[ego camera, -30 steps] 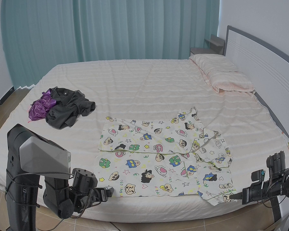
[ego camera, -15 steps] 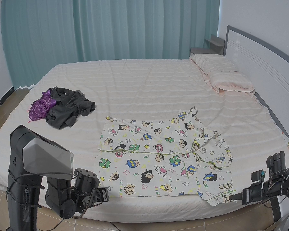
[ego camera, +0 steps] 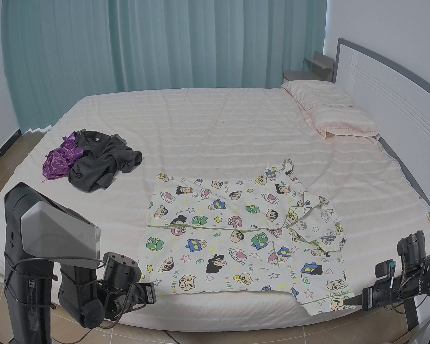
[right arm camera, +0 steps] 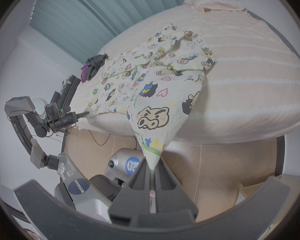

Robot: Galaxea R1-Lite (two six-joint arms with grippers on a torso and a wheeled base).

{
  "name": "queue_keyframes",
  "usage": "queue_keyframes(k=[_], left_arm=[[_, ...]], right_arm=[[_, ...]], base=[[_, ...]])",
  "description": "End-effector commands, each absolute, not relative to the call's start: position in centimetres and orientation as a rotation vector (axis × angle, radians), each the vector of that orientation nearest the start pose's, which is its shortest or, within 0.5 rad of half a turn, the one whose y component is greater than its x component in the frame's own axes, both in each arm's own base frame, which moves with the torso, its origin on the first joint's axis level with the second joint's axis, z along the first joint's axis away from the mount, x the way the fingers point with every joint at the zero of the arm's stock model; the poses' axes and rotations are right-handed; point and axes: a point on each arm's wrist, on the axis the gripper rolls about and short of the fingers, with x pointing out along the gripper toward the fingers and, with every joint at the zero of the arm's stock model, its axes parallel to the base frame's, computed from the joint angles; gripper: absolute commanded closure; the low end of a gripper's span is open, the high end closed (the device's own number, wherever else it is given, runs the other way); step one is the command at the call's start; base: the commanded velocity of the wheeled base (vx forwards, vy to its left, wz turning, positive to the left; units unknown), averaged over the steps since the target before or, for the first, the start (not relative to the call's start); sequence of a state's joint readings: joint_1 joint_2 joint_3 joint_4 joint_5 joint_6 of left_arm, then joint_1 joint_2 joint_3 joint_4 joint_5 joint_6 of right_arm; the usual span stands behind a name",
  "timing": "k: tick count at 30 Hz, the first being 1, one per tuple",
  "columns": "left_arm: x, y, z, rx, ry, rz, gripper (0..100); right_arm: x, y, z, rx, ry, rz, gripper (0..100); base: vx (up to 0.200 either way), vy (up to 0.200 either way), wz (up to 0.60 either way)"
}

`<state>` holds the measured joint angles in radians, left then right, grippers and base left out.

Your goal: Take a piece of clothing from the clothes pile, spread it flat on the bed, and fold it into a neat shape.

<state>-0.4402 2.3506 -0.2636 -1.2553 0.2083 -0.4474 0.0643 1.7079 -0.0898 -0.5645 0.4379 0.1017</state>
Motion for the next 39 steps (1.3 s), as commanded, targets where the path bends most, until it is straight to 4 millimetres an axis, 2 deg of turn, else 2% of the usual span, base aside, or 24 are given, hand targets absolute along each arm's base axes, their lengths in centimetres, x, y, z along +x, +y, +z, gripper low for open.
queue_keyframes(k=[1,10,23,27,30,33,34,39], left_arm=[[23.0,-10.3,-4.6,-0.15,0.823,-0.037,100],[21.5,-9.8,-3.9,-0.133,0.844,-0.039,100],[17.8,-9.1,-2.5,-0.081,0.905,-0.071,100],[18.1,-9.3,-1.7,-0.103,0.857,-0.086,100],[19.1,-9.8,-1.0,-0.134,0.797,-0.095,100],[19.7,-10.0,-0.8,-0.143,0.773,-0.092,100],[21.0,-10.1,-0.6,-0.16,0.727,-0.057,100],[22.9,-10.0,0.1,-0.199,0.657,-0.026,100]], right_arm=[[15.2,1.9,3.4,0.28,1.079,0.405,100],[13.8,1.8,3.7,0.251,1.135,0.422,100],[12.1,2.0,4.1,0.203,1.22,0.463,100],[12.8,2.1,5.0,0.201,1.177,0.473,100],[14.2,2.2,5.7,0.208,1.14,0.473,100],[14.7,2.2,5.9,0.217,1.127,0.467,100],[16.0,2.3,6.5,0.239,1.103,0.453,100],[18.3,2.3,7.5,0.275,1.056,0.421,100]], base=[[0.0,0.0,0.0],[0.0,0.0,0.0],[0.0,0.0,0.0],[0.0,0.0,0.0],[0.0,0.0,0.0],[0.0,0.0,0.0],[0.0,0.0,0.0],[0.0,0.0,0.0]])
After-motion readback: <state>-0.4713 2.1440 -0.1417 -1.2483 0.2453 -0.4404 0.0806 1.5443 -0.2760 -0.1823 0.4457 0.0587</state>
